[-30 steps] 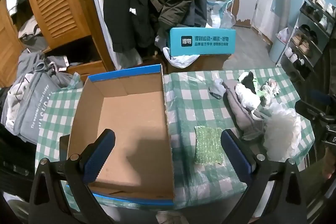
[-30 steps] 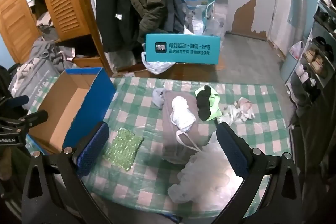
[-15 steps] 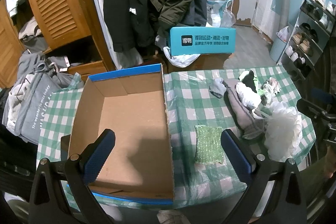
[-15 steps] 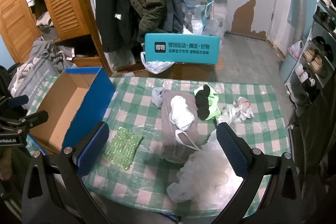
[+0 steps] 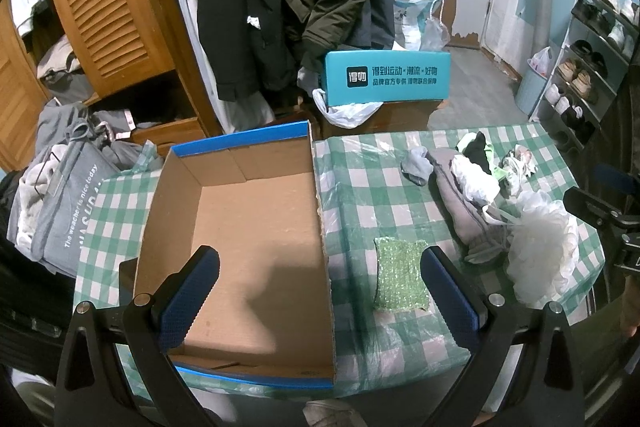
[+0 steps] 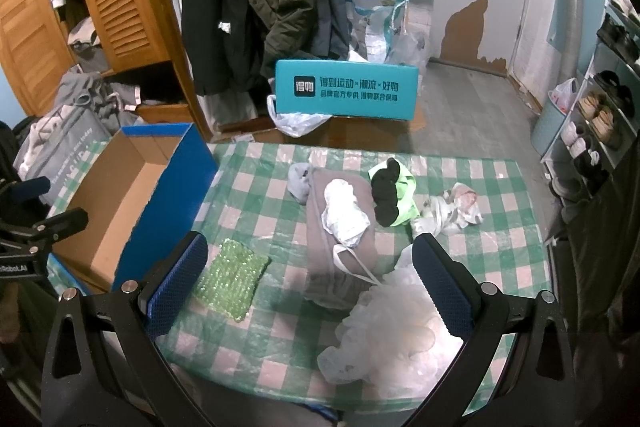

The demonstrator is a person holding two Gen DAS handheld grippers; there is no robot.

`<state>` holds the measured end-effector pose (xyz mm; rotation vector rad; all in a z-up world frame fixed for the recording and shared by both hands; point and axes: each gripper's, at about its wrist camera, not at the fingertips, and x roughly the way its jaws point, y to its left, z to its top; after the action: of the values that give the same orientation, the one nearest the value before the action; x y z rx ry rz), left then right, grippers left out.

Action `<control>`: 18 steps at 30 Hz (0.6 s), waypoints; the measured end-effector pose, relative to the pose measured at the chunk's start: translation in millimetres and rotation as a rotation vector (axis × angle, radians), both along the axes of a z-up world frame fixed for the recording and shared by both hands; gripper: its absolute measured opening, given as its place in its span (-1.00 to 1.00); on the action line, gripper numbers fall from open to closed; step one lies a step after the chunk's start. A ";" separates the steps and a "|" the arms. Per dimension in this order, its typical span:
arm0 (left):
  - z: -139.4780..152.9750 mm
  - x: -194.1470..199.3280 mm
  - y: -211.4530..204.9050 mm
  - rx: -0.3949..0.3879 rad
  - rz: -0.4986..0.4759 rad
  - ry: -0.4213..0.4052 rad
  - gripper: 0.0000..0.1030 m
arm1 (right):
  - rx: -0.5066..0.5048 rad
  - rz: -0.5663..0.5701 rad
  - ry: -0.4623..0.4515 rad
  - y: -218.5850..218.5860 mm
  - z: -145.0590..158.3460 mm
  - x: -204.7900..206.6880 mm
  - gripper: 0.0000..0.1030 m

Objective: Organize soft objects

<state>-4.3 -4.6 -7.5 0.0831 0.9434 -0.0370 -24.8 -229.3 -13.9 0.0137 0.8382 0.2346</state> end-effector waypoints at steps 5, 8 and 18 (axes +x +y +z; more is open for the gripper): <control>-0.8 -0.4 0.1 0.001 0.000 0.000 0.97 | -0.001 -0.001 0.000 0.6 0.2 0.4 0.97; -0.9 -0.4 -0.3 0.002 0.001 0.000 0.97 | -0.002 0.000 0.002 0.6 0.4 0.6 0.97; -1.2 -0.8 0.3 0.005 0.000 0.000 0.97 | -0.002 0.000 0.002 0.1 0.4 0.4 0.97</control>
<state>-5.2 -4.4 -8.7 0.0874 0.9434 -0.0347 -24.4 -229.2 -13.6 0.0118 0.8405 0.2332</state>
